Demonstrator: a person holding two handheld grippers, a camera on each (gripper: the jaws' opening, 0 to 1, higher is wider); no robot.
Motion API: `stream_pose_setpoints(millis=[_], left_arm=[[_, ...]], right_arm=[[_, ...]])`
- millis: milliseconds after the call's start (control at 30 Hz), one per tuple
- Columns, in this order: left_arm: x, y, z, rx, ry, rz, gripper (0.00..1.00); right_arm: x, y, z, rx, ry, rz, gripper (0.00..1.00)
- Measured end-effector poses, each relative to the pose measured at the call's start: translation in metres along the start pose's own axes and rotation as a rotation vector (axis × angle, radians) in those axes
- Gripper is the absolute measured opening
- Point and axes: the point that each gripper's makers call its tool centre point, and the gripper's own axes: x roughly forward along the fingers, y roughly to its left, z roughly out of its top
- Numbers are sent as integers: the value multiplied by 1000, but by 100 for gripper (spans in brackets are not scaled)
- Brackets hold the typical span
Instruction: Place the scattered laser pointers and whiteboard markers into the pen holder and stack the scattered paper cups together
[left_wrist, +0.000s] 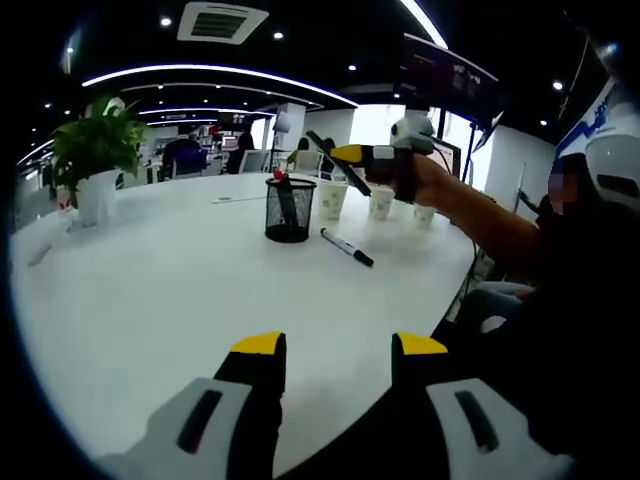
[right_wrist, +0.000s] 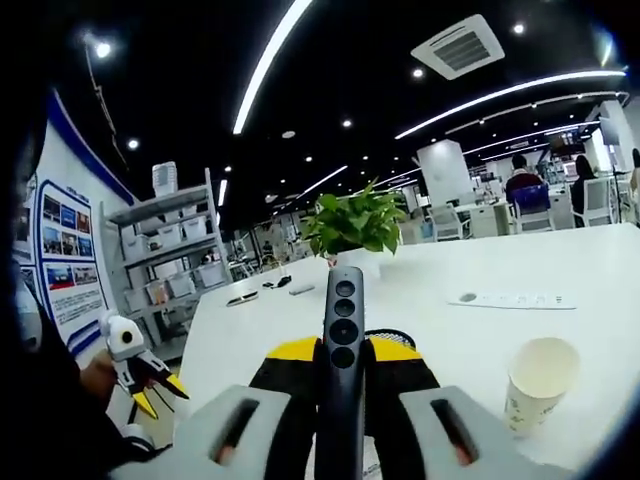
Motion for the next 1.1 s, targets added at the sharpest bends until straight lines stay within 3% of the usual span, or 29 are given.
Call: stream_pose_setpoints(millis=[1100], left_arm=[[4, -5, 1, -2, 4, -7, 44]], right_arm=[[31, 6, 33, 13, -95, 23, 20]])
